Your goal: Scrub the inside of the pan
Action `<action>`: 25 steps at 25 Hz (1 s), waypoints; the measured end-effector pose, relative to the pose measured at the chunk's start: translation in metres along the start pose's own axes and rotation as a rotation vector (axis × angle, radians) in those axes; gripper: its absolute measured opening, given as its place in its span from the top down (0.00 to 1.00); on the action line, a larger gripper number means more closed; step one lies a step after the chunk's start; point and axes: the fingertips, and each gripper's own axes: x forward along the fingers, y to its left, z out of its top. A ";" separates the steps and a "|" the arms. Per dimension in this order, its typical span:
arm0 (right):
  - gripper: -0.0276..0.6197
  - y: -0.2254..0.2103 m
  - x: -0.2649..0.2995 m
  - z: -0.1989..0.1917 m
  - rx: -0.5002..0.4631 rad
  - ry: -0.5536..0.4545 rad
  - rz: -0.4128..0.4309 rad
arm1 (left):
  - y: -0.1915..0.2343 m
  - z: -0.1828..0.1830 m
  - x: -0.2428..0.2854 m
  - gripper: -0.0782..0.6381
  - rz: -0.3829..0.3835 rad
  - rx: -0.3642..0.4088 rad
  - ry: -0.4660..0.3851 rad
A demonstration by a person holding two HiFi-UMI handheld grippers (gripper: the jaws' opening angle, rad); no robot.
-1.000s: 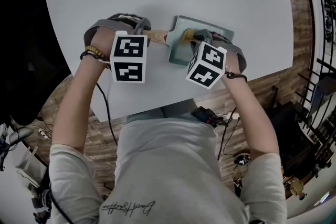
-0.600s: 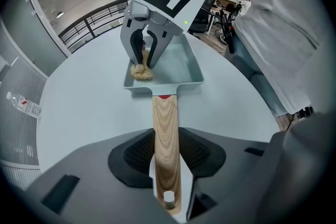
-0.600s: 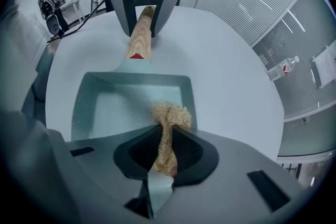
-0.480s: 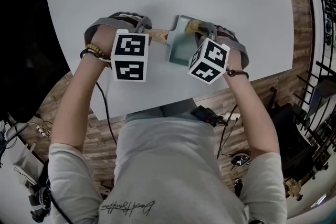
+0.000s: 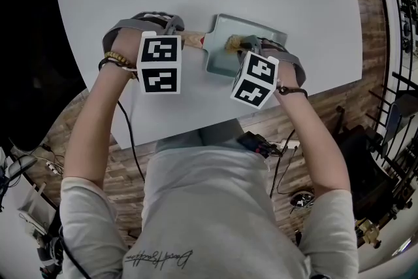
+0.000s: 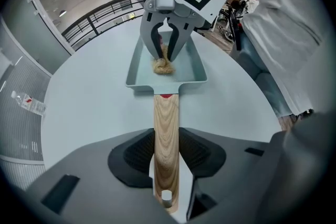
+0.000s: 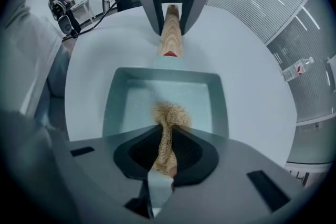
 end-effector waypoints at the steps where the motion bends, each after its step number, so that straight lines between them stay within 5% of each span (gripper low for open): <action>1: 0.85 0.006 0.000 -0.001 -0.001 0.005 0.026 | 0.000 0.000 0.001 0.68 0.000 0.000 0.002; 10: 0.85 0.049 -0.004 -0.003 -0.025 0.053 0.265 | 0.003 -0.004 0.003 0.68 -0.006 0.009 0.013; 16: 0.86 0.056 -0.007 -0.004 0.013 0.034 0.334 | 0.002 -0.003 0.003 0.68 -0.004 0.012 0.013; 25: 0.85 0.034 -0.005 -0.011 -0.018 -0.007 0.023 | -0.002 0.000 0.001 0.68 -0.015 0.065 0.017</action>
